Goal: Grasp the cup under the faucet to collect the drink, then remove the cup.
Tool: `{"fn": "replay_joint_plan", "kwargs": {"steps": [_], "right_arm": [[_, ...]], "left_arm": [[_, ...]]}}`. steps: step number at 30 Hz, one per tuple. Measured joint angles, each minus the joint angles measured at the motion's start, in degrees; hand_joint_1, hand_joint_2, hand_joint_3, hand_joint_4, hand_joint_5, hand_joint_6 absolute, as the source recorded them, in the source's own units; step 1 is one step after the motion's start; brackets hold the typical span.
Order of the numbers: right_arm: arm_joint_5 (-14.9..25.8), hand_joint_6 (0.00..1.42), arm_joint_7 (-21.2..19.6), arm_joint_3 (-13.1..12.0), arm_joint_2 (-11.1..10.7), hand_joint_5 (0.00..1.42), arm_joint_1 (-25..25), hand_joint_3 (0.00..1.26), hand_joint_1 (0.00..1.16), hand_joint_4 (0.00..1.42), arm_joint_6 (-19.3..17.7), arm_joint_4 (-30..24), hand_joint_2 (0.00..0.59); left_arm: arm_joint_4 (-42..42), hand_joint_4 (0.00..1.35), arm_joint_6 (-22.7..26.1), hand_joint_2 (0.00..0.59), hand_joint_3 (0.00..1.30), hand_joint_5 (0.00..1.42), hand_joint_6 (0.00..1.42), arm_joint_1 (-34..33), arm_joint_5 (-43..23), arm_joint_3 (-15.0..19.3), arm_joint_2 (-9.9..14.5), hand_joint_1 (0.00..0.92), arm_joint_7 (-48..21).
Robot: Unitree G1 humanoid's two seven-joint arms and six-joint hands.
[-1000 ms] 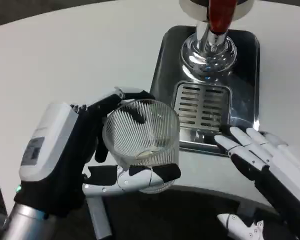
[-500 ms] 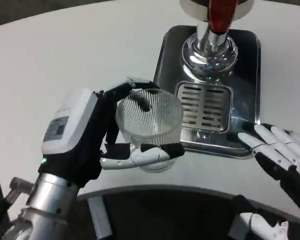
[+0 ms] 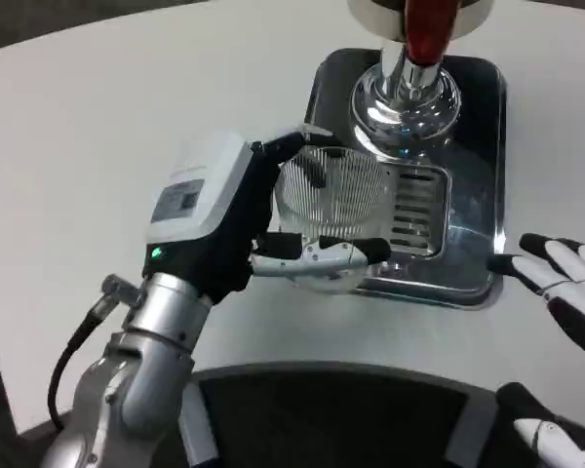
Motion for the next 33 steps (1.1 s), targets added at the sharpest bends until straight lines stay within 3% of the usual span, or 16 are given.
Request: {"fn": "replay_joint_plan", "kwargs": {"steps": [6, 18, 33], "right_arm": [[2.6, 0.0, 0.0, -3.5, -0.1, 0.0, 1.8, 0.11, 0.37, 0.01, -1.2, 0.0, 0.446], [6.5, 0.0, 0.0, -7.5, -1.5, 0.0, 3.4, 0.11, 0.37, 0.01, -1.6, 0.0, 0.446], [8.2, 0.0, 0.0, -8.4, -2.4, 0.0, 4.0, 0.11, 0.37, 0.01, -0.8, 0.0, 0.446]], "left_arm": [[6.0, 1.11, 0.2, 0.032, 1.0, 1.3, 1.42, -5.2, 1.2, -2.1, -0.1, 0.52, 2.3], [16.0, 1.11, 0.7, 0.032, 1.0, 1.28, 1.42, -12.8, 2.1, -5.7, -1.5, 0.52, 6.2], [23.8, 1.04, 1.0, 0.028, 0.96, 1.24, 1.42, -19.1, 3.7, -9.4, -1.4, 0.52, 11.6]]}}
